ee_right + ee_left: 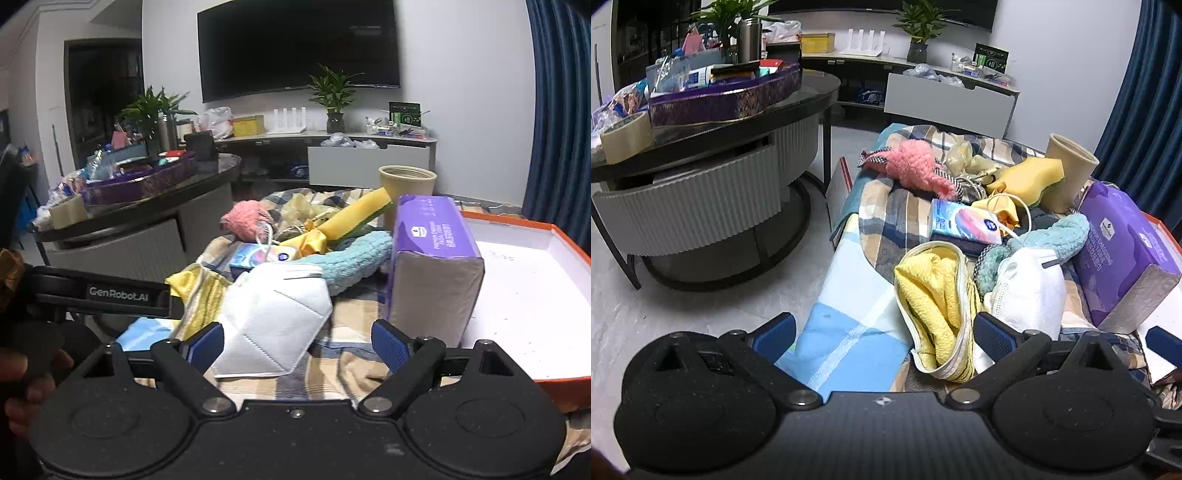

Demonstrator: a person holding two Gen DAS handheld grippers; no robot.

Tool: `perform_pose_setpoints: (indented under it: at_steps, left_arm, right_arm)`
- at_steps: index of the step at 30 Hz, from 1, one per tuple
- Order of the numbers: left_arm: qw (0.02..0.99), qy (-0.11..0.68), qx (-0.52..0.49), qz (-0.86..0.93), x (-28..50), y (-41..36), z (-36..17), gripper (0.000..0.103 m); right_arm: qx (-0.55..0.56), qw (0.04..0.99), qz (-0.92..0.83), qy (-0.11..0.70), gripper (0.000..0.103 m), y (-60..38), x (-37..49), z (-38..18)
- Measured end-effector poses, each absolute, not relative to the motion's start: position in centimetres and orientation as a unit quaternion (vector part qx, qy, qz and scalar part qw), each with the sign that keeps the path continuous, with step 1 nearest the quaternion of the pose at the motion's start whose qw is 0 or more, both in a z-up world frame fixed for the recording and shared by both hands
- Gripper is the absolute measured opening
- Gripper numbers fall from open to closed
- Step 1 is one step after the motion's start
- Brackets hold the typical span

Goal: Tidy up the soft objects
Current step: 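Move both tools toward the yellow towel and white face mask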

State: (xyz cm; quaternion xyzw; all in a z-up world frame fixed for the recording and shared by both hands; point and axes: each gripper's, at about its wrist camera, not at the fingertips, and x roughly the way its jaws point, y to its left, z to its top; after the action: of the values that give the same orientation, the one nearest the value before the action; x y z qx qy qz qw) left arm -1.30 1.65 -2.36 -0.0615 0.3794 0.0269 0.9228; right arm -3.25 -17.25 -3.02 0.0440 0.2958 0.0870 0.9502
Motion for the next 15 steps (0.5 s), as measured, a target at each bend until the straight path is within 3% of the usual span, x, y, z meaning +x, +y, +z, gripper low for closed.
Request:
perform_pose_setpoints:
  at_steps: [15]
  left_arm:
    - [0.919,0.39,-0.059,0.02,-0.87,1.21,-3.3,0.103]
  right_arm:
    - [0.052,0.941,0.116,0.313,0.102,-17.51,-3.02,-3.54]
